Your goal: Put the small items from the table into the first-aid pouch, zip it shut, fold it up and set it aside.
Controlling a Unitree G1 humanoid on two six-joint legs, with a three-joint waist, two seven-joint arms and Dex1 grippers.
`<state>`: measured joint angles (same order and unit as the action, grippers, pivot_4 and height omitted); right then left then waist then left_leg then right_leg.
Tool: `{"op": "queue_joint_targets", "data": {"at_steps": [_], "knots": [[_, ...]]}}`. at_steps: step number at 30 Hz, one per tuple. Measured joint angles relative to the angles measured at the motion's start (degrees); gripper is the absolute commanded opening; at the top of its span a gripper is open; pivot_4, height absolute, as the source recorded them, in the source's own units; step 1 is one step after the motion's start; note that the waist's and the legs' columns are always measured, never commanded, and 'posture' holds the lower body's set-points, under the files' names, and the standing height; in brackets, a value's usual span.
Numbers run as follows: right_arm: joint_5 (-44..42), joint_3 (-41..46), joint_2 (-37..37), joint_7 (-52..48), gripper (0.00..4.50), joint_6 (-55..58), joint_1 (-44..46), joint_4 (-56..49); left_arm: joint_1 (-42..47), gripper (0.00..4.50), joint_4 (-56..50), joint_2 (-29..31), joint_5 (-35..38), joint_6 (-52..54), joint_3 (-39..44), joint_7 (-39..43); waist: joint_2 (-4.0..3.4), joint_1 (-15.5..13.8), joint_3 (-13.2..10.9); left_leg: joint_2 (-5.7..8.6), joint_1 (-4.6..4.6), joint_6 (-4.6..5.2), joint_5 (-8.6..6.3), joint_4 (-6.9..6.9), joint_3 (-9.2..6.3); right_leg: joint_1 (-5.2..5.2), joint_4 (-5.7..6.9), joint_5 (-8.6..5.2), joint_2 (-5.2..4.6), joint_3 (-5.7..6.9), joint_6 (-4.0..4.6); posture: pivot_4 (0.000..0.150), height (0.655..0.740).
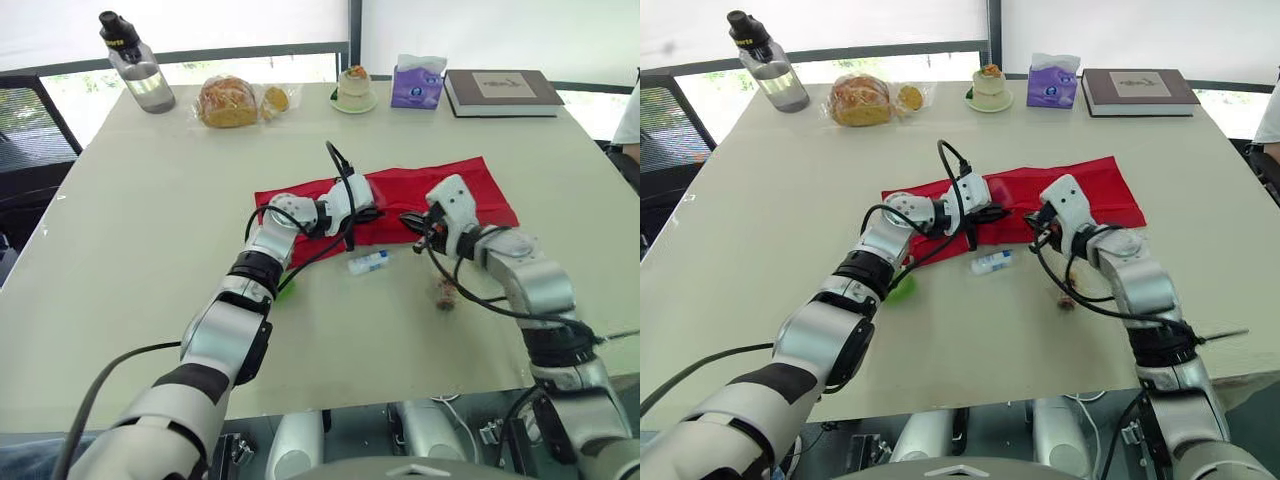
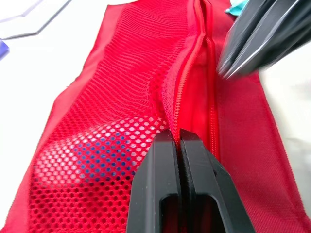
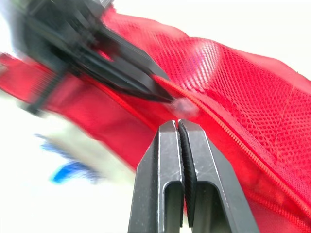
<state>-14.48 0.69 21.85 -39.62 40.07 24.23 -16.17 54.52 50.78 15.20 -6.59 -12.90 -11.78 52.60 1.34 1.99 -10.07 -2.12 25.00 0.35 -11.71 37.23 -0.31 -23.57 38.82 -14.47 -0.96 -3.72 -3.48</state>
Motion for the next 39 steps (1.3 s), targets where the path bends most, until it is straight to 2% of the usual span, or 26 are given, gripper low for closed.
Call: {"op": "queue_joint_targets", "data": {"at_steps": [9,12,16,18,20,28,32,39], "knots": [[-7.3,13.7,11.5,-5.0,0.1,-3.5,-8.4,-5.2,-0.6,0.0,-0.5,1.8,-0.2,0.1,0.0,-0.7,0.0,0.0,0.0,0.01,-0.05,0.0,0.0,0.03,0.04,0.02,0.01,0.0,0.01,-0.04,-0.01,0.15,0.74],[-12.9,18.5,18.0,-10.0,0.93,-2.0,-12.0,-5.7,-0.5,0.0,0.2,2.1,-0.2,-0.3,0.0,-0.8,0.0,0.1,0.0,0.01,-0.06,0.01,0.0,0.03,0.04,0.02,0.02,0.0,0.01,-0.05,-0.01,0.15,0.74],[-19.1,24.3,23.6,-16.0,2.84,-0.2,-16.3,-6.6,0.1,0.0,1.9,2.8,0.1,-0.4,0.1,-0.7,0.0,0.1,0.0,0.01,-0.1,0.0,0.0,0.01,0.02,0.05,0.02,0.0,0.03,-0.06,-0.01,0.15,0.74],[-26.0,30.9,25.4,-20.7,3.93,1.2,-19.9,-6.9,0.8,0.0,3.5,3.8,0.1,-0.9,0.7,-0.6,0.02,0.1,0.0,0.01,-0.09,0.0,0.0,0.01,0.05,0.05,0.01,0.0,0.03,-0.07,-0.01,0.15,0.74],[-29.5,34.5,26.6,-22.6,4.39,1.9,-21.2,-7.1,1.2,0.0,4.2,4.5,0.1,-1.3,1.1,-0.5,0.01,0.2,0.0,0.01,-0.11,0.01,0.0,0.02,0.07,0.06,0.02,0.0,0.01,-0.1,-0.01,0.15,0.74],[-34.4,47.9,35.3,-28.9,4.39,3.8,-27.4,-4.6,1.8,0.0,6.6,5.3,0.1,-2.8,1.2,0.8,0.03,-0.1,0.0,0.02,-0.13,0.0,0.0,0.02,0.07,0.11,-0.03,-0.01,0.0,-0.09,-0.02,0.15,0.74],[-35.4,56.5,40.0,-34.2,4.39,7.9,-34.1,-1.9,2.5,0.0,7.3,5.5,0.1,-3.0,1.2,1.1,0.03,-0.2,0.0,0.02,-0.14,0.0,0.0,0.03,0.08,0.11,-0.03,-0.02,0.0,-0.09,-0.03,0.15,0.74],[-35.0,60.1,42.3,-37.5,4.39,9.7,-37.3,-1.4,2.6,0.0,7.8,5.5,0.1,-3.0,1.2,1.3,0.04,0.0,0.0,0.01,-0.14,0.0,-0.01,0.02,0.08,0.11,-0.04,-0.1,0.0,-0.1,-0.17,0.15,0.74]]}}
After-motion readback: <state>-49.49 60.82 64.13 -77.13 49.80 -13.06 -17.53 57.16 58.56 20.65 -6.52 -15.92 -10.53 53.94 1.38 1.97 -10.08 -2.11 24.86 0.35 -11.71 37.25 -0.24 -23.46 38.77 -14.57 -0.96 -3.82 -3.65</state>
